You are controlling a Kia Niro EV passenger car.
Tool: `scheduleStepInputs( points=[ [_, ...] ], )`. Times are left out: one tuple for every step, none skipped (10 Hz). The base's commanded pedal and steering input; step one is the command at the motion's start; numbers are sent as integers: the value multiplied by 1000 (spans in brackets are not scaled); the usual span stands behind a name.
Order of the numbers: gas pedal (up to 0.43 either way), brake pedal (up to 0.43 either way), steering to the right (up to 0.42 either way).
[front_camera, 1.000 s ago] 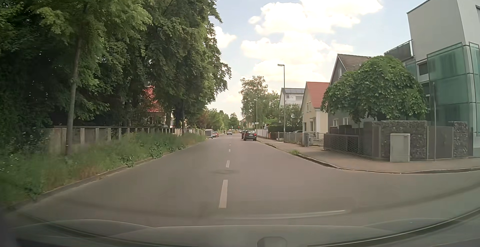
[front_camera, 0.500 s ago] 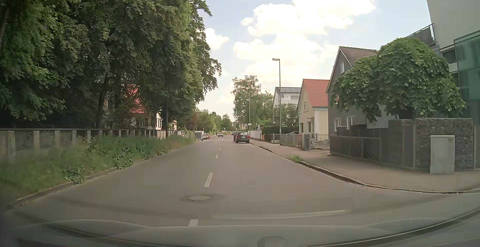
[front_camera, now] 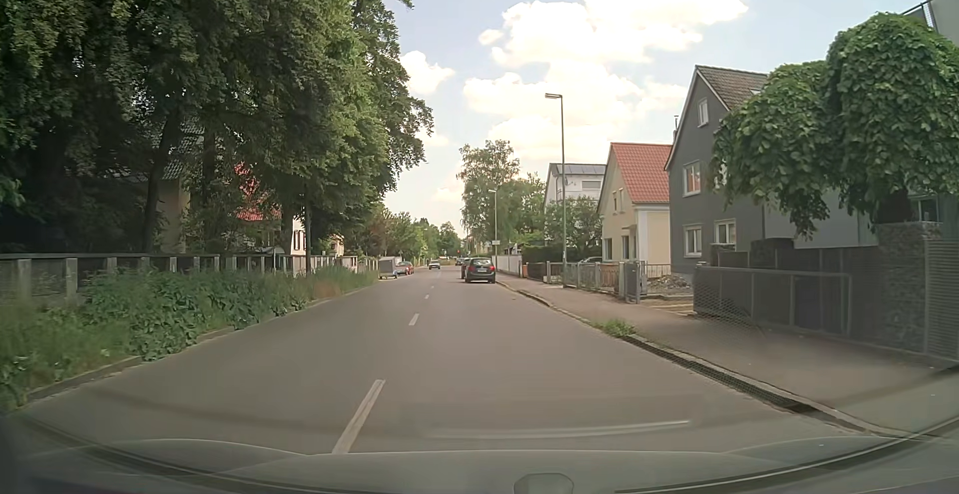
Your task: Follow the waypoints while adhering to traffic rules and regulations
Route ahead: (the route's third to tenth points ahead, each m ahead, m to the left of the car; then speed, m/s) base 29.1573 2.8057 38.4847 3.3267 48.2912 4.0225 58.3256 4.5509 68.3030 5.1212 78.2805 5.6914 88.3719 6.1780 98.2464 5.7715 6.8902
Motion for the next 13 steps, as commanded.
scheduleStepInputs(
  points=[
    [59,0,-3],
    [59,0,-7],
    [59,0,-12],
    [59,0,-15],
    [59,0,-16],
    [59,0,-19],
    [59,0,-23],
    [59,0,-26],
    [59,0,-26],
    [59,0,-26],
    [59,0,-26],
    [47,0,-26],
    [47,0,-26]
  ],
)
